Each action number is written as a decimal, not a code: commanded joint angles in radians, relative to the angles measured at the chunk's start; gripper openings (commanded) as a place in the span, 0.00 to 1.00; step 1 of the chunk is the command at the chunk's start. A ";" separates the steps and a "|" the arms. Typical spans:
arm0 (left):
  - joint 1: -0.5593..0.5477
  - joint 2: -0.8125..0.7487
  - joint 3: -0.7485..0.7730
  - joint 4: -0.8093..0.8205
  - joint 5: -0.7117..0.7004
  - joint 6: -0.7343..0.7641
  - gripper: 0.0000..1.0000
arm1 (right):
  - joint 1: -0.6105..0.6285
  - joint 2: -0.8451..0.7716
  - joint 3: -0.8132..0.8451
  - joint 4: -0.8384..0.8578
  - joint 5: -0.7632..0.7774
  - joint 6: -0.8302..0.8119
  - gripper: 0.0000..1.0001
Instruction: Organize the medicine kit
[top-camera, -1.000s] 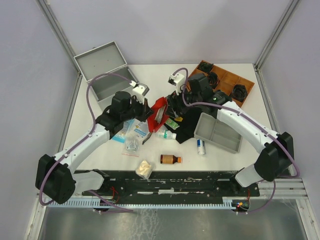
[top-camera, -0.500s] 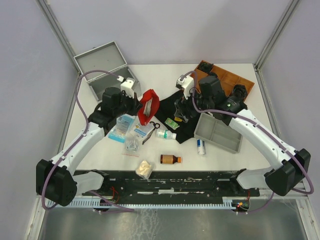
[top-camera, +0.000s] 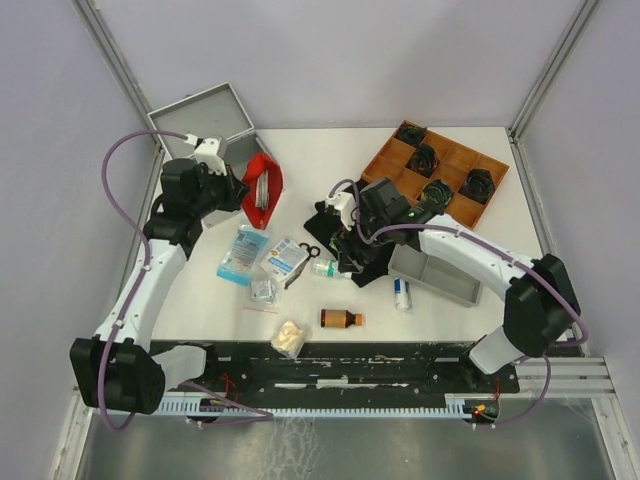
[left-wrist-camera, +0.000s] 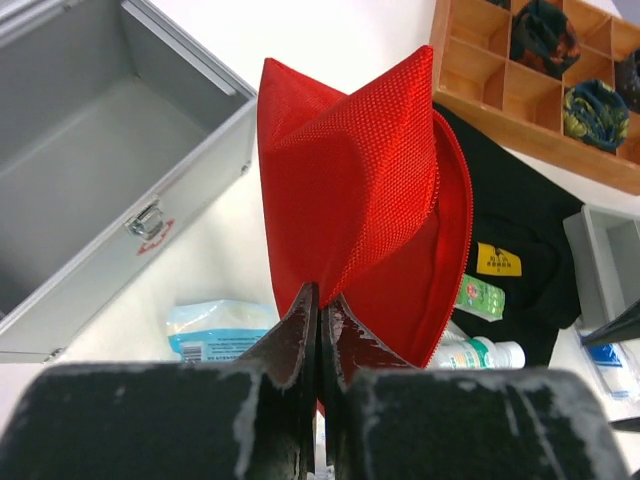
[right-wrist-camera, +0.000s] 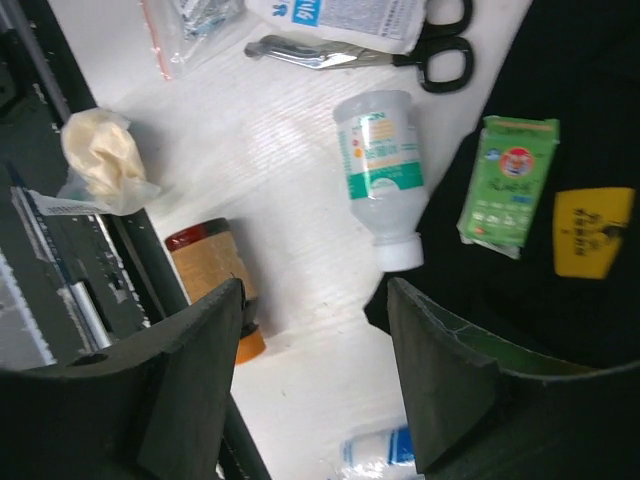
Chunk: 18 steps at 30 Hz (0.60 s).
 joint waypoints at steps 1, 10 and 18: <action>0.040 -0.034 0.073 -0.002 0.034 -0.034 0.03 | 0.040 0.076 0.035 0.114 -0.136 0.108 0.67; 0.065 -0.061 0.085 0.005 -0.010 -0.007 0.03 | 0.217 0.225 0.021 0.174 -0.225 0.203 0.66; 0.092 -0.104 0.092 -0.001 -0.014 -0.001 0.03 | 0.342 0.347 0.067 0.182 -0.177 0.216 0.67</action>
